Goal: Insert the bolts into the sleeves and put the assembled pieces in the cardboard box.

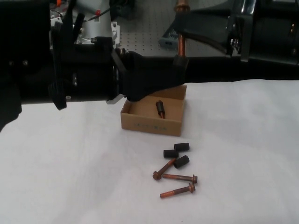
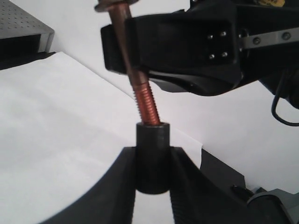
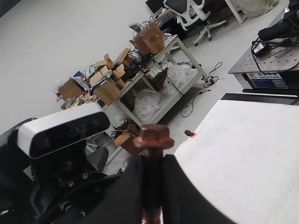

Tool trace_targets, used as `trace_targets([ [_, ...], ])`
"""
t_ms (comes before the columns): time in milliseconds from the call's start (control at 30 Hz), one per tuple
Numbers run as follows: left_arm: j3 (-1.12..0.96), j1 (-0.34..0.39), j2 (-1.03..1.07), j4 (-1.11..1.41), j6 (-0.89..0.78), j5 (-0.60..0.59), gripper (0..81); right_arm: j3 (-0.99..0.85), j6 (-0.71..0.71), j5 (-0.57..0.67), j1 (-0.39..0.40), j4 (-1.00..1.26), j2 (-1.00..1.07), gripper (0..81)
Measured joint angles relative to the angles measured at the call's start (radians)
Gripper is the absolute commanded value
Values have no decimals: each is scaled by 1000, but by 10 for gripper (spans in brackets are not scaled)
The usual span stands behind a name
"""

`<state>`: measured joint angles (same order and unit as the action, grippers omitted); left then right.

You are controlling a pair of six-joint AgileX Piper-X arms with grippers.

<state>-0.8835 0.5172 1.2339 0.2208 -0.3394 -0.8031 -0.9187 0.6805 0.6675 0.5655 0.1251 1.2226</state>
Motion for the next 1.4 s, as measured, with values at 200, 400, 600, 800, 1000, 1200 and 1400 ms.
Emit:
trace_targets([
  [200, 0, 3, 0, 4, 0, 44, 6, 0, -35, -41, 0, -40, -22, 19],
  [400, 0, 2, 0, 16, 0, 75, 6, 0, -71, -51, 0, -99, -49, 19],
  [600, 0, 2, 0, 18, 0, 86, 6, 0, -106, -51, 19, -113, -48, 19],
  [800, -1, 2, -3, 13, 0, 85, 6, 0, -142, -58, 67, -150, -48, 19],
  [1000, 4, 2, -3, -9, 0, 70, 6, 0, -189, -87, 82, -202, -53, 18],
  [1200, 4, 2, -3, -11, 0, 71, 6, 0, -194, -77, 76, -202, -53, 275],
  [1400, 4, 2, 1, -7, 0, 81, 6, -3, -208, -35, 77, -204, -61, 426],
])
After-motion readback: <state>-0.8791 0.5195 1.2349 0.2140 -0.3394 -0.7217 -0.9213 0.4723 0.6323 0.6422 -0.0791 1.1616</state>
